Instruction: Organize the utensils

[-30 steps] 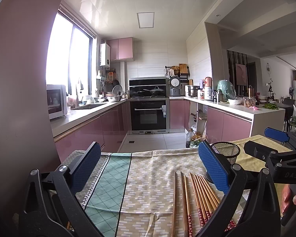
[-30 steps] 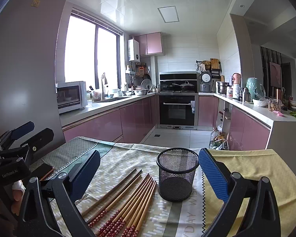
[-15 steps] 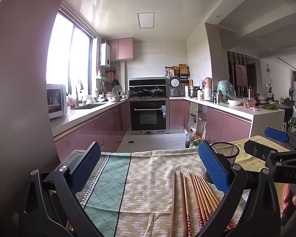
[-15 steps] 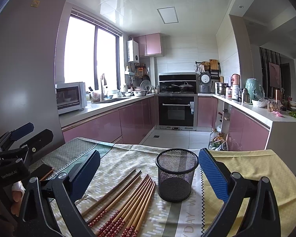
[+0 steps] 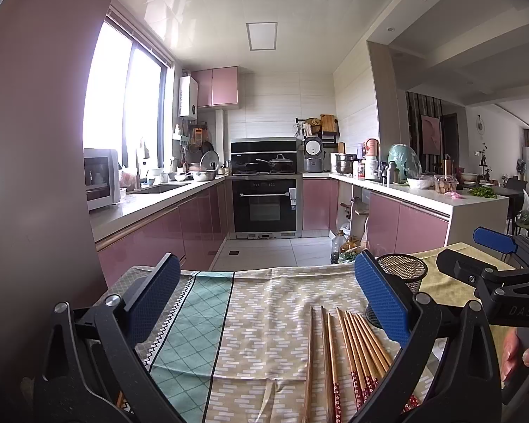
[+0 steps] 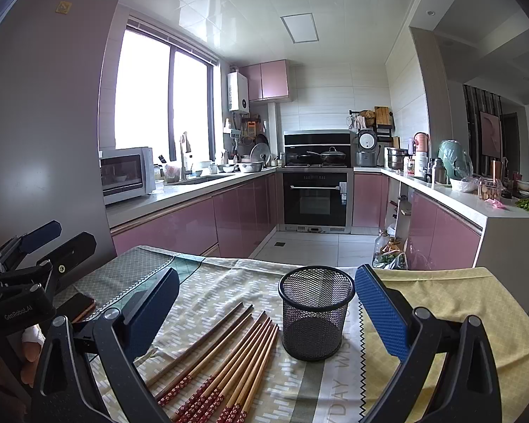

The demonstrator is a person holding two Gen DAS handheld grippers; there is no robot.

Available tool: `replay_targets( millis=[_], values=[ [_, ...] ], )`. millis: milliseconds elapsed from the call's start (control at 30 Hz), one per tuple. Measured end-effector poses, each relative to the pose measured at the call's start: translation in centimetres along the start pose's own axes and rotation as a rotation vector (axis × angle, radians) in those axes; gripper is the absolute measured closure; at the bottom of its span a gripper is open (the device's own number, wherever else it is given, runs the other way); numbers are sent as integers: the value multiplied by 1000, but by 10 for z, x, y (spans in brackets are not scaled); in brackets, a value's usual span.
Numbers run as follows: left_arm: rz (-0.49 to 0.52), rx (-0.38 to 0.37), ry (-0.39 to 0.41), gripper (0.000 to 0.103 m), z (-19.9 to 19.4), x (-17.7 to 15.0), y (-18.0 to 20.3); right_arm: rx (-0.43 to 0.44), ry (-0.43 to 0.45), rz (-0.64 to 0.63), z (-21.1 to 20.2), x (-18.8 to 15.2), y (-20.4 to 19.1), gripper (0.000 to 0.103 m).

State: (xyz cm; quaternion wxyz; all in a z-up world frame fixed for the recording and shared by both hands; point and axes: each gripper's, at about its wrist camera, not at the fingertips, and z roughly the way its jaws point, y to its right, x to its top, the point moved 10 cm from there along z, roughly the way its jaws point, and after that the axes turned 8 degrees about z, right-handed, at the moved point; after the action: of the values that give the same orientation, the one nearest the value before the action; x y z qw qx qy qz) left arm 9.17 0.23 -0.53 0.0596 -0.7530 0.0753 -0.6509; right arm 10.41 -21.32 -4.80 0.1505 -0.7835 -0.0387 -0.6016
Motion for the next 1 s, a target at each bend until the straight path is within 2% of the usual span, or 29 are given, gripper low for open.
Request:
replay_targets(
  millis=[1000],
  values=[
    [-3, 0, 0, 6, -5, 0, 4, 2, -4, 3, 1, -1, -2, 7]
  ],
)
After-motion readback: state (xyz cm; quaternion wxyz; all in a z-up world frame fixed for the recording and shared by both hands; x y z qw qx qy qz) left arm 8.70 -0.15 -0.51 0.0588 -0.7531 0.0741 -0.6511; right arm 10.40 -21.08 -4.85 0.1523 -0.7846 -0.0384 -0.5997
